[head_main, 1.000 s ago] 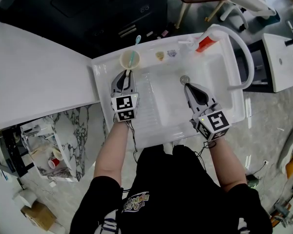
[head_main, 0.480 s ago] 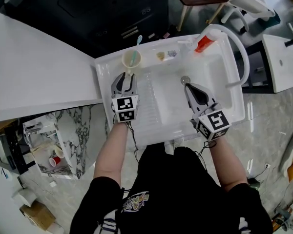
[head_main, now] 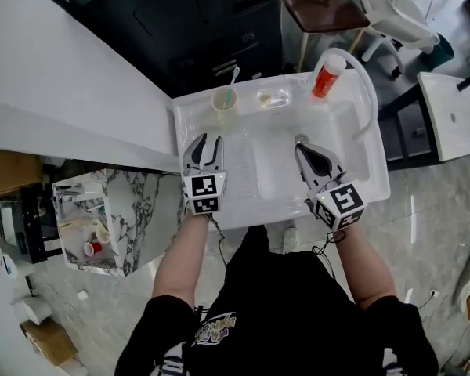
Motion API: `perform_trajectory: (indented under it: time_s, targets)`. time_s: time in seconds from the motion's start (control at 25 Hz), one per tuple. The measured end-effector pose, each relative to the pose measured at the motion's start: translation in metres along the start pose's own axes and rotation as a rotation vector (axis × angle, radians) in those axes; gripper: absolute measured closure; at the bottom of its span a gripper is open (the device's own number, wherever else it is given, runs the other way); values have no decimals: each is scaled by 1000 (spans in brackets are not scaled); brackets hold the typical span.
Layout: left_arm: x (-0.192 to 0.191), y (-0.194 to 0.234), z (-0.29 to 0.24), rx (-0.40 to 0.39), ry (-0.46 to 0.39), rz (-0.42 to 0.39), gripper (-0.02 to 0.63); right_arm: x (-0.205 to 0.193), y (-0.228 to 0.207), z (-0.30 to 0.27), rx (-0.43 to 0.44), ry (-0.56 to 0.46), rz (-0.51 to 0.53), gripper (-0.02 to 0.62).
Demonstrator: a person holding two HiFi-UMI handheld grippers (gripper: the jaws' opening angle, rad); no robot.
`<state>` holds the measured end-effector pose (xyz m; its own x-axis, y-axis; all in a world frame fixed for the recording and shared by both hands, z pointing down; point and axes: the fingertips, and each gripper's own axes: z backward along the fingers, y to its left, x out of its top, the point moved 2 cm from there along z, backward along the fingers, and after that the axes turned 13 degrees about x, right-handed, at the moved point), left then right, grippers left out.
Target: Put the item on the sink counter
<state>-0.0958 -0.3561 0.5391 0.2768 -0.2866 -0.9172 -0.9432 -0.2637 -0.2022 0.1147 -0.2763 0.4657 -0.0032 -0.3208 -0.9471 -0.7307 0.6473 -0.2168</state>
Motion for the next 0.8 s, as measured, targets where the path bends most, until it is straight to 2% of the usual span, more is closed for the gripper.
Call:
perform_trajectory:
  time_s: [0.2,0.52,0.64,0.8]
  targets:
    - [23,-15,60,5,-46,4,474,7,17,20,54,-34,36,541]
    - [52,-47,170,55,-135,43,535,10,56,72,135,-65,83,541]
    - [53,-59,205,86,-152,58,573,6,72,88,169,-54,104,541]
    - [46,-76,240,83,-138,88,586,0,90,101,211,-48,109,541]
